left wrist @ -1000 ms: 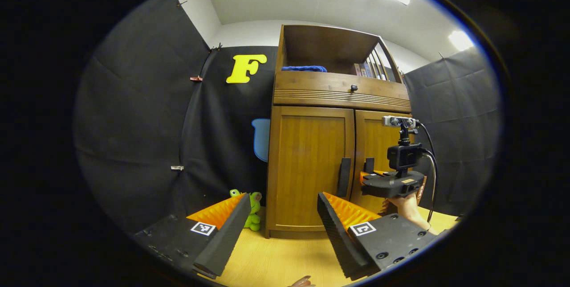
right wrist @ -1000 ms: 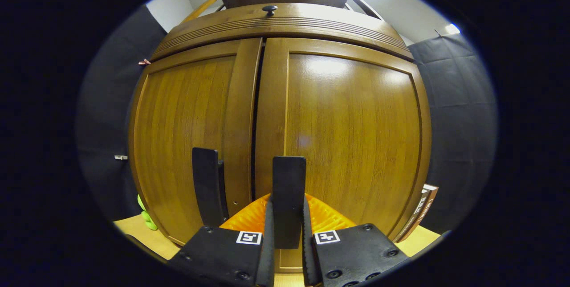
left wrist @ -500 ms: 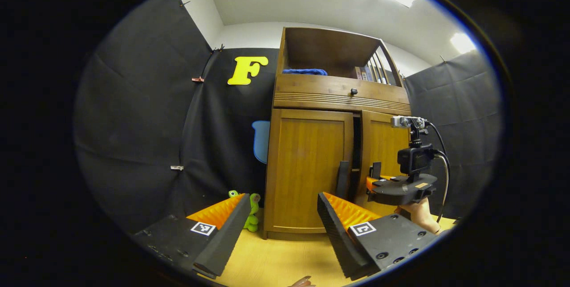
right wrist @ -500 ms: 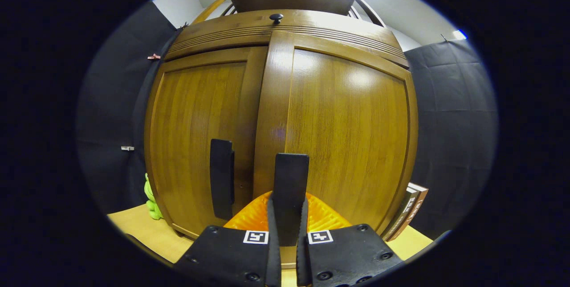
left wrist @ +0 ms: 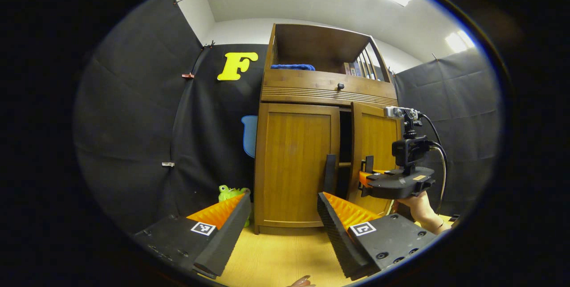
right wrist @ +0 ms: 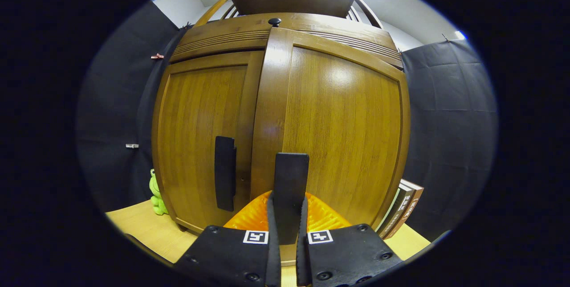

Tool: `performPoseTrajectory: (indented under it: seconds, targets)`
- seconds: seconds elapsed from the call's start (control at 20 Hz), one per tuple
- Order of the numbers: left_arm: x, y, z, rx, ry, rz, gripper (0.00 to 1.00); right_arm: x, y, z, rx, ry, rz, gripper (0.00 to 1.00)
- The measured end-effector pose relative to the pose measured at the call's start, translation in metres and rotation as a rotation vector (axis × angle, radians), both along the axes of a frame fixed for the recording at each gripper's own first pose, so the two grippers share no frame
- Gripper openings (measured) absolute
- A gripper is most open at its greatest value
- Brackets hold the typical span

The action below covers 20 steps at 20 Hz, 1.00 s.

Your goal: Open the right door of the double-door shoe cabinet with the right hand, and open the left door with the left hand.

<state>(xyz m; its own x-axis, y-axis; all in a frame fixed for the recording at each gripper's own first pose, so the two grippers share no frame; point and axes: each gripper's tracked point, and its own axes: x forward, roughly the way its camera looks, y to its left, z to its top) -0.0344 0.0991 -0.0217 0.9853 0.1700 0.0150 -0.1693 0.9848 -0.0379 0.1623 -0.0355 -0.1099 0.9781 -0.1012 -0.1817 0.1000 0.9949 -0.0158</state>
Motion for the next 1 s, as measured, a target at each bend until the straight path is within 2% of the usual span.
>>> performPoseTrajectory:
  seconds: [0.05, 0.1, 0.2, 0.25, 0.35, 0.4, 0.45, 0.55, 0.65, 0.7, 0.8, 1.0]
  targets:
    - [0.002, -0.001, 0.000, -0.007, -0.004, -0.001, 0.90, -0.003, -0.001, 0.000, -0.001, -0.001, 0.004, 0.17]
    - [0.003, -0.003, 0.001, -0.013, -0.008, -0.005, 0.94, -0.006, -0.001, 0.002, -0.002, -0.002, 0.010, 0.17]
    - [0.010, -0.009, 0.002, -0.024, -0.013, -0.020, 0.94, -0.015, -0.003, 0.003, 0.003, -0.001, 0.022, 0.17]
    - [0.013, -0.013, 0.002, -0.027, -0.015, -0.028, 0.90, -0.019, -0.005, 0.004, 0.007, -0.002, 0.028, 0.17]
    - [0.019, -0.022, 0.004, -0.029, -0.022, -0.048, 0.94, -0.028, -0.009, 0.008, 0.012, -0.003, 0.037, 0.17]
    - [0.022, -0.027, 0.005, -0.031, -0.028, -0.058, 0.90, -0.033, -0.011, 0.009, 0.010, -0.001, 0.041, 0.17]
    - [0.024, -0.033, 0.004, -0.034, -0.031, -0.071, 0.94, -0.039, -0.013, 0.011, 0.008, -0.002, 0.045, 0.17]
    - [0.030, -0.045, 0.004, -0.041, -0.034, -0.101, 0.90, -0.049, -0.018, 0.013, 0.004, 0.002, 0.053, 0.17]
    - [0.035, -0.055, 0.002, -0.045, -0.032, -0.122, 0.94, -0.059, -0.023, 0.014, 0.000, 0.001, 0.061, 0.17]
    - [0.037, -0.058, 0.002, -0.044, -0.024, -0.131, 0.90, -0.063, -0.025, 0.016, 0.003, 0.000, 0.064, 0.17]
    - [0.040, -0.064, -0.003, -0.040, -0.007, -0.145, 0.94, -0.073, -0.032, 0.018, 0.012, -0.002, 0.064, 0.17]
    - [0.042, -0.073, -0.005, -0.038, 0.004, -0.163, 0.94, -0.091, -0.046, 0.022, 0.006, -0.015, 0.047, 0.17]
